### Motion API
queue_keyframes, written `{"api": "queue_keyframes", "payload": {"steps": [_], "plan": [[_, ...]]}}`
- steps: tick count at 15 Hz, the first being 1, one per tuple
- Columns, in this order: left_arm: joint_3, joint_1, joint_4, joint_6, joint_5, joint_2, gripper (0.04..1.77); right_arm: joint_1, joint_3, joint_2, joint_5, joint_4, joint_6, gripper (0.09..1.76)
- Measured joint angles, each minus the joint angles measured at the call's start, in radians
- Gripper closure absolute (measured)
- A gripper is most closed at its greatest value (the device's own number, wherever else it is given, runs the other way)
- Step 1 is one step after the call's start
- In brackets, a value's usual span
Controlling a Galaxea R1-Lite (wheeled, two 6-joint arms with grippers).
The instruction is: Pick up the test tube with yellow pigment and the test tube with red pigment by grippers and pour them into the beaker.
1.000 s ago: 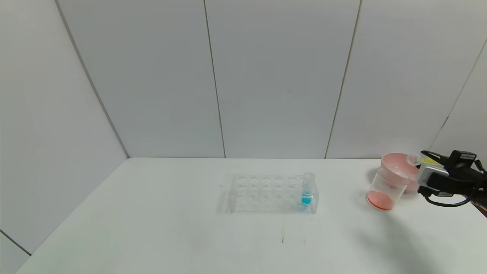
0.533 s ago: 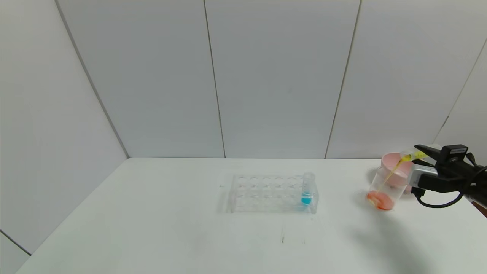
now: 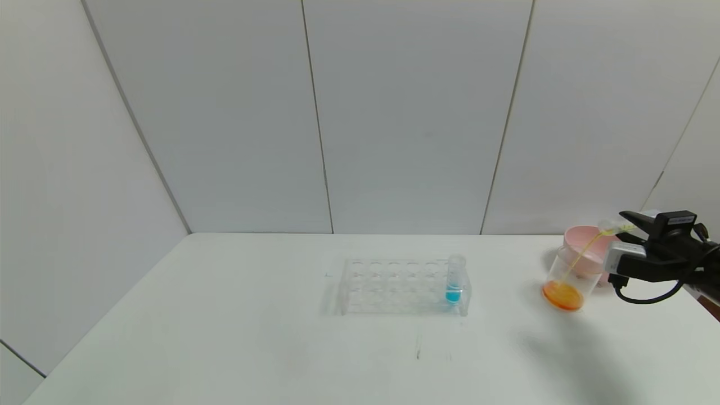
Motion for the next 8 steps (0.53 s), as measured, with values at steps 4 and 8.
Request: {"api": "queue_keyframes", "payload": {"steps": [4, 8], "plan": [[0.000, 0.000, 0.000, 0.000, 0.000, 0.000, 0.05, -0.003, -0.008, -0.003, 0.000, -0.003, -0.008, 1.33], [0.000, 0.001, 0.000, 0.000, 0.000, 0.000, 0.05, -0.006, -0.014, -0.003, 0.002, -0.003, -0.009, 1.33]]}}
